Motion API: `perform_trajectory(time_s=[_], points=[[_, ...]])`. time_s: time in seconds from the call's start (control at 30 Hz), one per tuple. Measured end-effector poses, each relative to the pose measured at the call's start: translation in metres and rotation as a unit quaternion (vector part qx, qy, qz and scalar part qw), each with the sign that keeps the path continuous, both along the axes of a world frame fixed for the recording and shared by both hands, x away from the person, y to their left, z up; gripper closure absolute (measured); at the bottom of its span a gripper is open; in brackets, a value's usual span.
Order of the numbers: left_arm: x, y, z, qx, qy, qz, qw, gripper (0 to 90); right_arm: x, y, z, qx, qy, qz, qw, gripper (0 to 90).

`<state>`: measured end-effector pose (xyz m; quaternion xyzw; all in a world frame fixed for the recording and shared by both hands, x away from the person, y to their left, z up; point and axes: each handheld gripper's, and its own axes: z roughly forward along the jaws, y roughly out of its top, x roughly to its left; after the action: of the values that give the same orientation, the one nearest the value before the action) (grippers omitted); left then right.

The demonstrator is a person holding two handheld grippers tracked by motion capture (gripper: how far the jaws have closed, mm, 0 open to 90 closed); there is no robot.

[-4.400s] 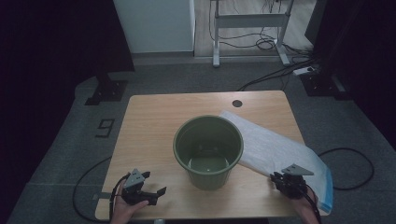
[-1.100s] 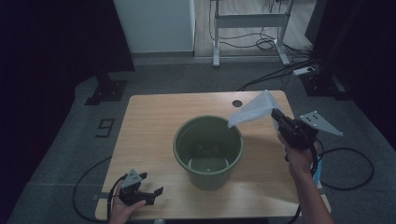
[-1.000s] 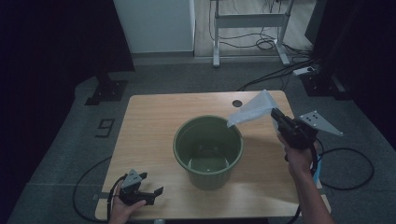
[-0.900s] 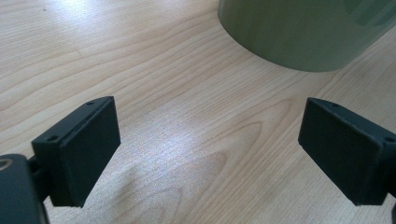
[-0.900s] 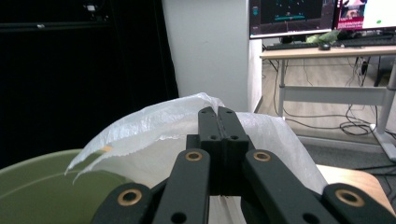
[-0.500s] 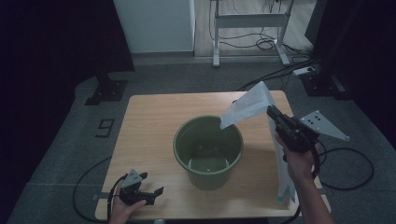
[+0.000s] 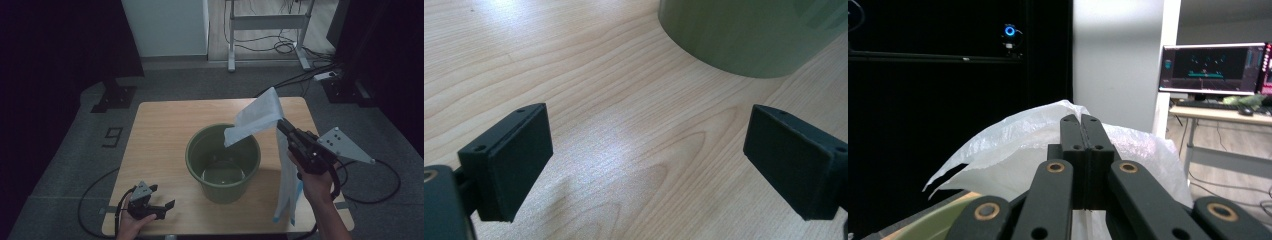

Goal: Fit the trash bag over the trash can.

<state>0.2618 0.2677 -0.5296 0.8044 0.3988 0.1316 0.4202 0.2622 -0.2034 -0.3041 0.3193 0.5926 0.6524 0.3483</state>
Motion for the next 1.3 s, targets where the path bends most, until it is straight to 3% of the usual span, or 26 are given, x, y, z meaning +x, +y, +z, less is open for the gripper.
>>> perform_trajectory(time_s=[0.2, 0.5, 0.8, 0.97, 1.03, 1.07, 1.3], points=[[0.0, 0.001, 0.0, 0.0, 0.0, 0.001, 1.0, 5.4, -0.003, 0.005, 0.0, -0.004, 0.001, 0.011, 0.9999, 89.0], [0.0, 0.0, -0.001, 0.001, 0.001, 0.0, 1.0, 5.5, -0.002, 0.022, -0.031, -0.026, 0.032, 0.037, 0.9985, 88.9], [0.0, -0.001, -0.001, 0.003, 0.003, -0.002, 1.0, 5.5, 0.003, 0.048, -0.073, -0.056, 0.092, 0.075, 0.9913, 88.9], [0.0, -0.001, -0.002, 0.003, 0.004, -0.002, 1.0, 5.5, 0.004, 0.054, -0.09, -0.063, 0.132, 0.102, 0.9839, 88.0], [0.0, -0.001, -0.002, 0.005, 0.004, -0.003, 1.0, 5.5, 0.003, 0.055, -0.095, -0.064, 0.138, 0.114, 0.9817, 78.9], [0.0, -0.001, -0.002, 0.005, 0.004, -0.003, 1.0, 5.5, 0.0, 0.055, -0.097, -0.062, 0.138, 0.113, 0.982, 69.3], [0.0, -0.001, -0.002, 0.003, 0.004, -0.001, 1.0, 5.5, -0.024, 0.031, -0.091, -0.043, 0.117, 0.077, 0.9892, 41.6]])
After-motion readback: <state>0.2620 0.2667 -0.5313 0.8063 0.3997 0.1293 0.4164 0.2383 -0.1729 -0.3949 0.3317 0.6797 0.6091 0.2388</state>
